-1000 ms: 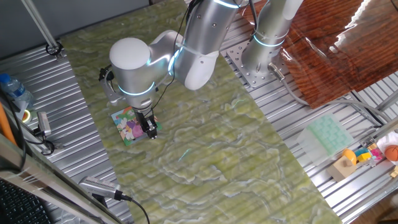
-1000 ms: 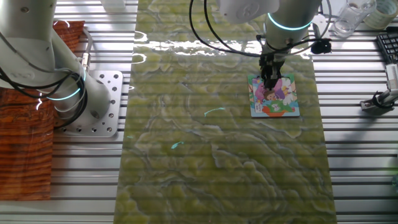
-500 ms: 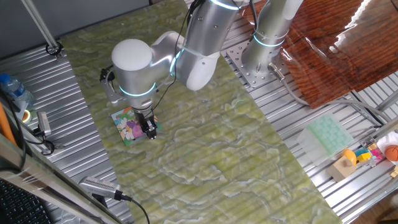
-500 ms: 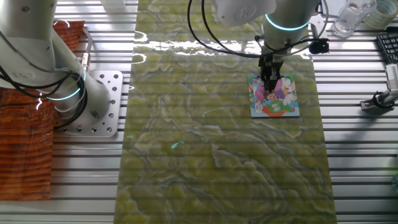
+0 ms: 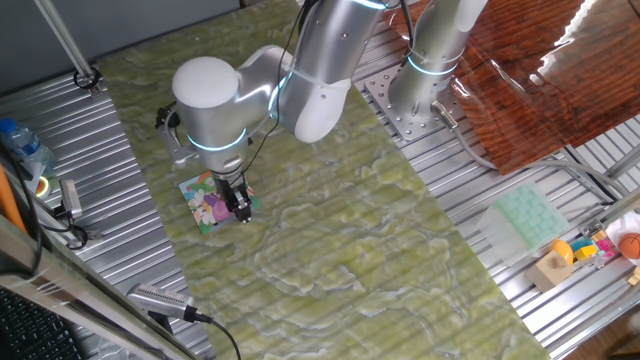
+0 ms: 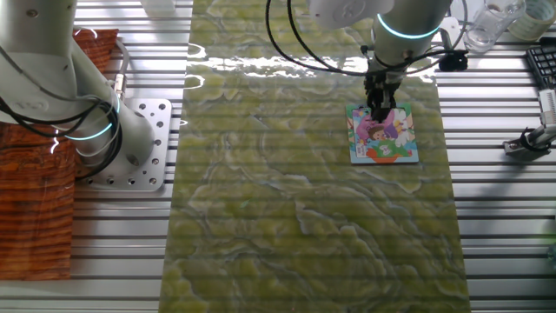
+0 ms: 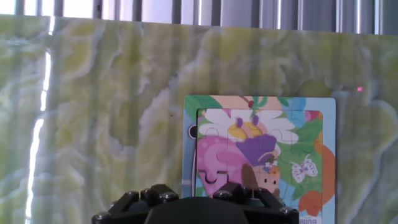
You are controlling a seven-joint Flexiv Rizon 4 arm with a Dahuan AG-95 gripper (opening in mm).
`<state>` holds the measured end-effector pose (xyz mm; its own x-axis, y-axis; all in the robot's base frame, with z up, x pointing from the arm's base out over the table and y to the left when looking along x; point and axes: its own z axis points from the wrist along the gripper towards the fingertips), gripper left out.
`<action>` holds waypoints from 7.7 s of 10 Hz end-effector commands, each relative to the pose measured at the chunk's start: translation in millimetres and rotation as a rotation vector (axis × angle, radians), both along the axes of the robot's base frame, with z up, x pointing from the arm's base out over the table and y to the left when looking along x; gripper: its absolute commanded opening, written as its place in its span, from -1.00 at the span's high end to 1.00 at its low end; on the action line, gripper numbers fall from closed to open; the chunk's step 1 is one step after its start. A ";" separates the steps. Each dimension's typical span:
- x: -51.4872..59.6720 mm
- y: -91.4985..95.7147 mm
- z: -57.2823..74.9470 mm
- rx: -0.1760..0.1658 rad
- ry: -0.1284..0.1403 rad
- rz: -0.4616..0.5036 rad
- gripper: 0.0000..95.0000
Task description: Assemble one piece of a puzzle
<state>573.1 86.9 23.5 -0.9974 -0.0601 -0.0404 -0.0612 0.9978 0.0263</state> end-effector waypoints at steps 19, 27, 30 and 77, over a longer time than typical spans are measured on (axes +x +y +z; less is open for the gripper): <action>22.4 5.6 4.3 0.009 -0.008 -0.015 1.00; 24.2 6.4 0.8 0.026 -0.039 -0.007 0.20; 23.2 10.3 -0.1 0.038 -0.047 -0.014 0.20; -9.9 5.0 -4.0 0.030 0.009 -0.012 0.20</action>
<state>563.1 91.7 19.1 -0.9984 -0.0455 -0.0331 -0.0473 0.9974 0.0552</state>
